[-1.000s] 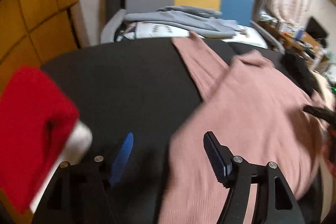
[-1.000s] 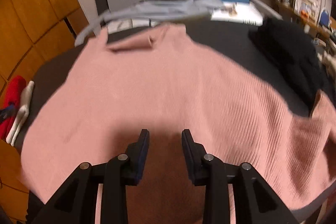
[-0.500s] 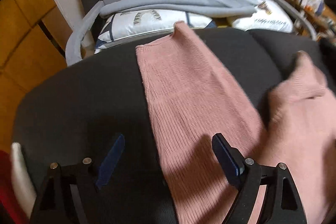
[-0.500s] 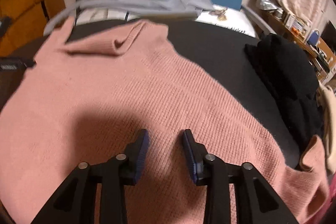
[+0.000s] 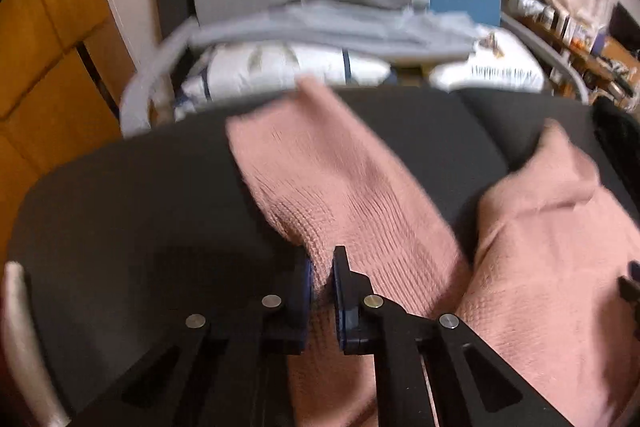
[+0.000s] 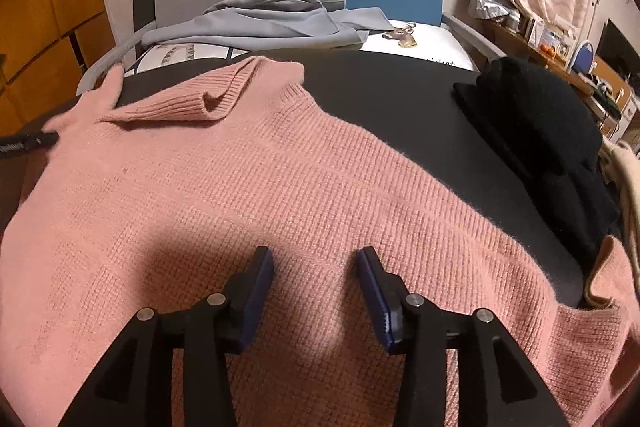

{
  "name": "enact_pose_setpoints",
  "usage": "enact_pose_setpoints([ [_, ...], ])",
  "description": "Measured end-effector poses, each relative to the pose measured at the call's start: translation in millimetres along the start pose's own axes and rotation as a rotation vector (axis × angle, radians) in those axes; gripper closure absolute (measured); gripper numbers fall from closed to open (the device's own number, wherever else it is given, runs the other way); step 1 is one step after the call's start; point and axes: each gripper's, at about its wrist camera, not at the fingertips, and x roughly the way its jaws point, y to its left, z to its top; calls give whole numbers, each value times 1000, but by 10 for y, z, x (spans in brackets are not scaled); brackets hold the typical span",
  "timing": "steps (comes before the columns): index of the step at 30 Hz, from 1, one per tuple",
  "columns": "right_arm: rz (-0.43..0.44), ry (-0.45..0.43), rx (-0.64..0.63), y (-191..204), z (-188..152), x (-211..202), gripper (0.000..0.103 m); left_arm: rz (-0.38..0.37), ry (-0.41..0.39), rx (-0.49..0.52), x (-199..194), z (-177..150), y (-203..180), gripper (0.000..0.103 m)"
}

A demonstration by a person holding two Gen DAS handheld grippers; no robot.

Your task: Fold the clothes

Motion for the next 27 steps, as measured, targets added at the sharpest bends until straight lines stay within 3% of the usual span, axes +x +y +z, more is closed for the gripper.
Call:
enact_pose_setpoints([
  [3, 34, -1, 31, -73, 4, 7, 56, 36, -71, -68, -284, 161, 322, 93],
  [7, 11, -4, 19, -22, -7, -10, 56, 123, -108, -122, -494, 237, 808, 93],
  [11, -5, -8, 12, 0, -11, -14, 55, 196, -75, -183, -471, 127, 1184, 93],
  [14, 12, -8, 29, -36, -14, -14, 55, 299, -39, -192, -369, -77, 1356, 93],
  [22, -2, -15, 27, -12, -26, -24, 55, 524, 44, -135, -69, -467, 1405, 92],
  [23, -2, -15, 28, -12, -27, -24, 54, 573, 53, -126, -55, -493, 1414, 91],
  [25, 0, -13, 29, -14, -24, -21, 54, 595, 103, -142, -34, -555, 1444, 83],
  [26, -1, -14, 29, -10, -22, -19, 54, 565, 150, -162, 3, -580, 1463, 67],
  [27, -2, -14, 28, -7, -20, -17, 54, 522, 183, -186, 14, -603, 1471, 59],
])
